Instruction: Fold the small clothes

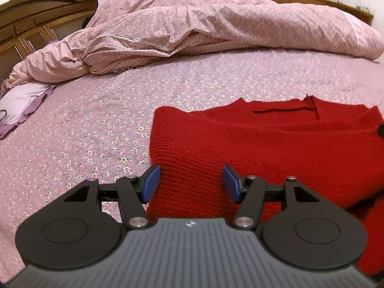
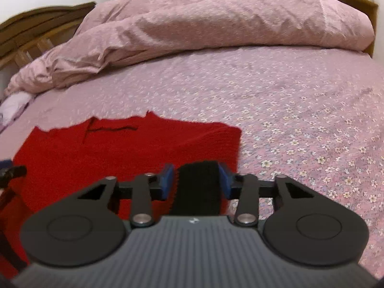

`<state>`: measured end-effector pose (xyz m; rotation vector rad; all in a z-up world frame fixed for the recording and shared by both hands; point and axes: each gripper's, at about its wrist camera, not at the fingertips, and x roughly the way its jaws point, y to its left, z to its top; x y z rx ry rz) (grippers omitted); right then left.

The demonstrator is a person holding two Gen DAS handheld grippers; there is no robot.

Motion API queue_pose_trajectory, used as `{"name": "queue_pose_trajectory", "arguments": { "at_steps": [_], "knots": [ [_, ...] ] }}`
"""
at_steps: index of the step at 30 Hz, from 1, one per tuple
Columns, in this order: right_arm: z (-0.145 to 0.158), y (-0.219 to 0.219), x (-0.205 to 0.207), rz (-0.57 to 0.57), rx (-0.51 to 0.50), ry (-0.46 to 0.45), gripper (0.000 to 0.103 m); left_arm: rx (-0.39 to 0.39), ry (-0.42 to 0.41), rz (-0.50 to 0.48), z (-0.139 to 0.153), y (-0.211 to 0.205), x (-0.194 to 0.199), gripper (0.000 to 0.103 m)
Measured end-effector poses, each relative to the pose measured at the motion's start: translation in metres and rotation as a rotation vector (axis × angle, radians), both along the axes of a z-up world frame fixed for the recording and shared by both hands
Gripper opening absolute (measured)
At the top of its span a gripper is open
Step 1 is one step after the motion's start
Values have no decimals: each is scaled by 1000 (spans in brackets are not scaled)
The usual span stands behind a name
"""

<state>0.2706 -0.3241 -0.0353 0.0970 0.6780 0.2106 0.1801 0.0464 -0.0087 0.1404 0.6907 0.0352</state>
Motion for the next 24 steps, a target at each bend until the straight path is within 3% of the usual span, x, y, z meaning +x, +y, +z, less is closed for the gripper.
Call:
{"name": "queue_pose_trajectory", "arguments": {
  "at_steps": [5, 9, 12, 16, 20, 24],
  "knots": [
    [4, 12, -10, 44, -81, -44, 25, 0, -1, 7, -1, 0, 0, 64],
    [11, 22, -15, 92, -132, -70, 24, 2, -3, 8, -2, 0, 0, 64],
    [9, 24, -13, 67, -167, -62, 26, 1, -4, 6, -2, 0, 0, 64],
    [2, 19, -6, 25, -142, -25, 27, -5, -3, 3, -2, 2, -1, 64],
    [-4, 15, -4, 23, -103, -2, 34, -11, -1, 8, -2, 1, 1, 64],
    [-7, 14, -3, 38, -83, 15, 33, -13, -14, 10, 1, 1, 0, 64]
  ]
}}
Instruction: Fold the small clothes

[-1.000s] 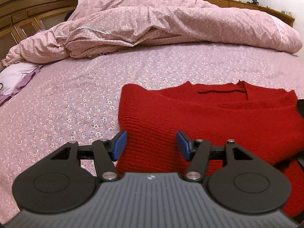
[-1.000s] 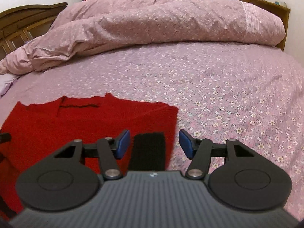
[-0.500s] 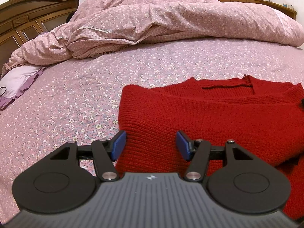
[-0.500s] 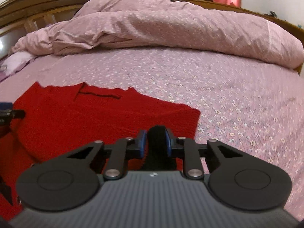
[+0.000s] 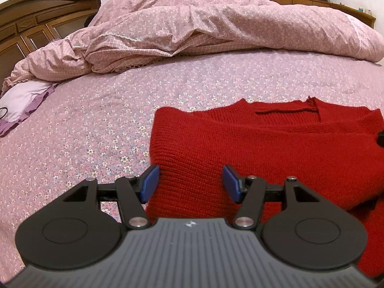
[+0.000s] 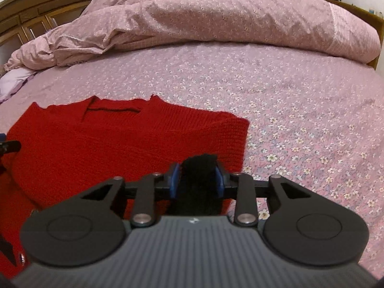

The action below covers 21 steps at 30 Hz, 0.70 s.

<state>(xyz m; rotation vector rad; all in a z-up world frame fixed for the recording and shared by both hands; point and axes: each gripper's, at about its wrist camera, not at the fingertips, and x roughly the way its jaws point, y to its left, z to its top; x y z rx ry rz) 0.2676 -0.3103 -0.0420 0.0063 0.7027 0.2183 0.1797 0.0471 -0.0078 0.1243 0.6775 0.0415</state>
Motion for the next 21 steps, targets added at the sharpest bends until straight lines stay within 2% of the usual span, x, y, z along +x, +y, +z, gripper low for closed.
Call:
{"name": "queue_pose_trajectory", "arguments": {
  "at_steps": [1, 2, 7, 11, 13, 15, 17, 21],
  "knots": [
    [1, 0, -1, 1, 1, -3, 28, -2, -18, -1, 2, 0, -2, 64],
    [4, 0, -2, 2, 3, -13, 13, -4, -38, -8, 4, 0, -4, 64],
    [36, 4, -11, 8, 4, -133, 12, -13, -131, -29, 14, -5, -2, 64],
    [67, 7, -8, -25, -21, -257, 12, -39, -168, -26, 9, -7, 13, 64],
    [72, 6, 2, -65, -42, -278, 12, -4, -173, 0, 0, -7, 25, 64],
    [68, 1, 16, -106, -28, -243, 12, 29, -142, 30, -10, -5, 39, 64],
    [54, -6, 31, -129, -13, -170, 12, 25, -99, 48, -20, 2, 51, 64],
    [15, -6, 51, -143, -53, -36, 14, -50, -67, 61, -32, 18, 65, 68]
  ]
}}
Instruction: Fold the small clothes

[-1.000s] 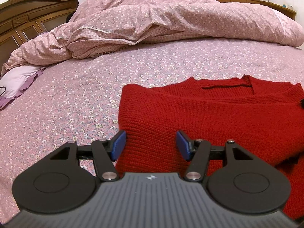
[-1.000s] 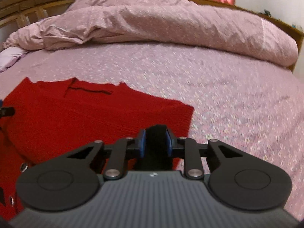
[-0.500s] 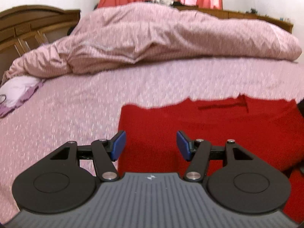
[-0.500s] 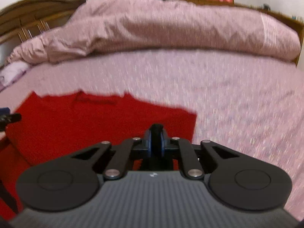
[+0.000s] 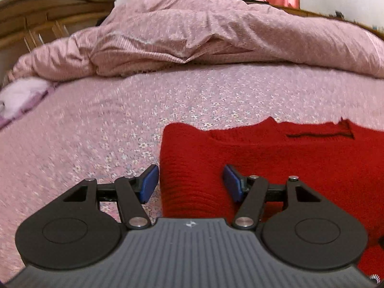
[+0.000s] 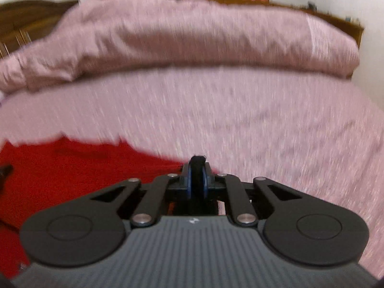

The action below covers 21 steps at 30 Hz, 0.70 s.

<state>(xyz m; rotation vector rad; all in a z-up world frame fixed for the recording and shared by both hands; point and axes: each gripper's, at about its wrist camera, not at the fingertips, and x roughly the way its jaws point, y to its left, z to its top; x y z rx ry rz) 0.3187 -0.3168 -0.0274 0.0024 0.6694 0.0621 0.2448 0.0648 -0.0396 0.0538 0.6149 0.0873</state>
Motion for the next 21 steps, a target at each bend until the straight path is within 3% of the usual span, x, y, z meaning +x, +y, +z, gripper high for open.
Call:
{"name": "queue_pose_trajectory", "arguments": {
  "at_steps": [3, 8, 13, 15, 21],
  "knots": [
    [-19, 3, 2, -11, -22, -5, 18, -5, 10, -6, -3, 4, 6, 73],
    [-10, 6, 4, -20, -49, 6, 23, -59, 28, -3, 5, 13, 2, 74],
    [13, -21, -21, -97, 99, -12, 24, -33, 6, -46, 23, 11, -21, 74],
    [18, -31, -36, -120, 149, -23, 39, -13, 7, -62, 26, 9, -29, 74],
    [2, -41, -57, -65, 278, 45, 42, -57, 28, -64, 28, 11, -40, 74]
  ]
}}
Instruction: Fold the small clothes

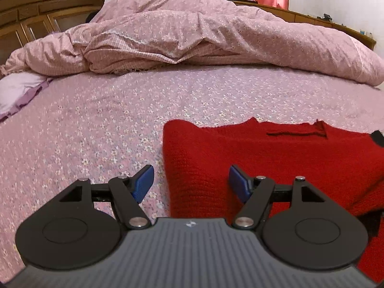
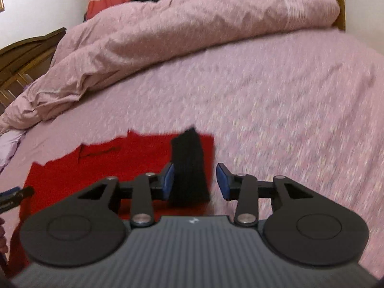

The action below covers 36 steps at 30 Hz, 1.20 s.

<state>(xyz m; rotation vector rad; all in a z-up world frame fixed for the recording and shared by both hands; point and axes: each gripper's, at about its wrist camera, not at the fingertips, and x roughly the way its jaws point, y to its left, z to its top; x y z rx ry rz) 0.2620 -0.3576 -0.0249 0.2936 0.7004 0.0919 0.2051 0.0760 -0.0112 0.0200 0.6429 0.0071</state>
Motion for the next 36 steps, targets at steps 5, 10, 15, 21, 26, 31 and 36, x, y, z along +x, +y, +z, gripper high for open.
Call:
{"name": "queue_pose_trajectory", "arguments": {
  "at_steps": [5, 10, 15, 21, 26, 31, 36],
  "knots": [
    [-8, 0, -2, 1, 78, -27, 24, 30, 24, 1, -2, -5, 3, 74],
    [5, -4, -16, -76, 37, -83, 9, 26, 50, 7, -9, -2, 11, 74],
    [-1, -7, -20, -52, 31, -57, 10, 18, 54, 14, -17, -1, 15, 74],
    [-3, 0, -12, -77, 15, -48, 16, 71, 54, -12, -17, -5, 19, 74],
    [-16, 10, 3, -50, -16, 8, 22, 11, 72, 9, -17, 2, 22, 74],
    [-12, 3, -6, -78, 22, -15, 82, -2, 71, 11, -18, 3, 21, 74],
    [-12, -3, -10, -43, 60, -11, 83, 27, 62, 14, -15, -2, 19, 74]
  ]
}}
